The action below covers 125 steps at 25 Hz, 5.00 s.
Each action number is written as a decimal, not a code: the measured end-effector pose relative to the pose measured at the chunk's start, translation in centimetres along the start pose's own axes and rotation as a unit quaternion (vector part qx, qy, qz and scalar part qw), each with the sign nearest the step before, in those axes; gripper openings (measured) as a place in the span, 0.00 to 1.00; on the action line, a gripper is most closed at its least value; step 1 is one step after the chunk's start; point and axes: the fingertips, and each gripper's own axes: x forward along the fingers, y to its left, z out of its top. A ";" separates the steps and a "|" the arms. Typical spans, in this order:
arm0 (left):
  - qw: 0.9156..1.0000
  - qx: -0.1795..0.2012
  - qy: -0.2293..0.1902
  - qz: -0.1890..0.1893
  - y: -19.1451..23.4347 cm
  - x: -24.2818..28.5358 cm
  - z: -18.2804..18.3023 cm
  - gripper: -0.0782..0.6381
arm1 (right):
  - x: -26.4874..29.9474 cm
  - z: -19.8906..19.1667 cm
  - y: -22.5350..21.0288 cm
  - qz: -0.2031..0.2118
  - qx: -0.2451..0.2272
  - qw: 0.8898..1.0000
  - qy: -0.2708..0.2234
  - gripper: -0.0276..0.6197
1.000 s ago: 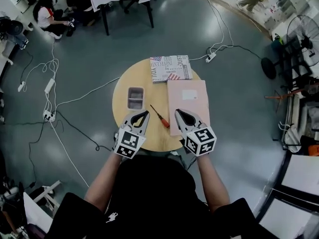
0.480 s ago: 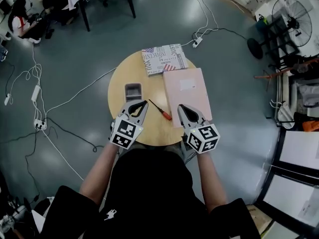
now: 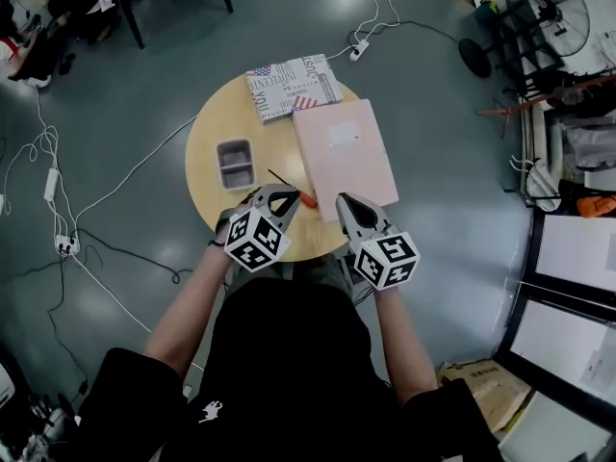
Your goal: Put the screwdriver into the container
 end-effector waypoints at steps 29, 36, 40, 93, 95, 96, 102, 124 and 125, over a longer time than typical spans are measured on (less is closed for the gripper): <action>0.958 0.171 0.176 -0.147 -5.0 10.8 -7.8 0.16 | -2.8 -6.4 -5.4 -0.054 0.084 0.995 0.025 0.05; 0.942 0.177 0.208 -0.194 -5.9 11.7 -9.3 0.33 | -3.2 -7.1 -6.4 -0.064 0.102 0.992 0.026 0.05; 0.922 0.229 0.229 -0.211 -5.8 12.5 -10.2 0.36 | -3.2 -7.5 -6.7 -0.066 0.109 0.991 0.027 0.05; 0.981 0.151 0.073 -0.102 -0.3 6.6 -0.2 0.24 | -1.2 -0.7 -4.1 -0.047 0.038 0.998 -0.021 0.05; 0.987 0.128 0.050 -0.079 0.5 5.3 1.0 0.24 | -0.9 0.4 -3.6 -0.039 0.027 0.999 -0.025 0.05; 0.990 0.116 0.039 -0.068 0.9 4.7 1.5 0.24 | -0.7 0.9 -3.4 -0.035 0.023 0.999 -0.028 0.05; 0.999 0.038 -0.020 -0.018 3.1 1.5 3.6 0.24 | 0.3 3.2 -2.2 -0.015 0.001 0.999 -0.043 0.05; 0.947 -0.209 -0.169 0.174 14.5 -9.1 1.7 0.24 | 6.3 5.1 4.5 0.083 -0.051 0.995 -0.025 0.05; 0.942 -0.221 -0.172 0.184 15.2 -9.4 1.3 0.24 | 6.7 4.9 4.6 0.086 -0.052 0.995 -0.023 0.05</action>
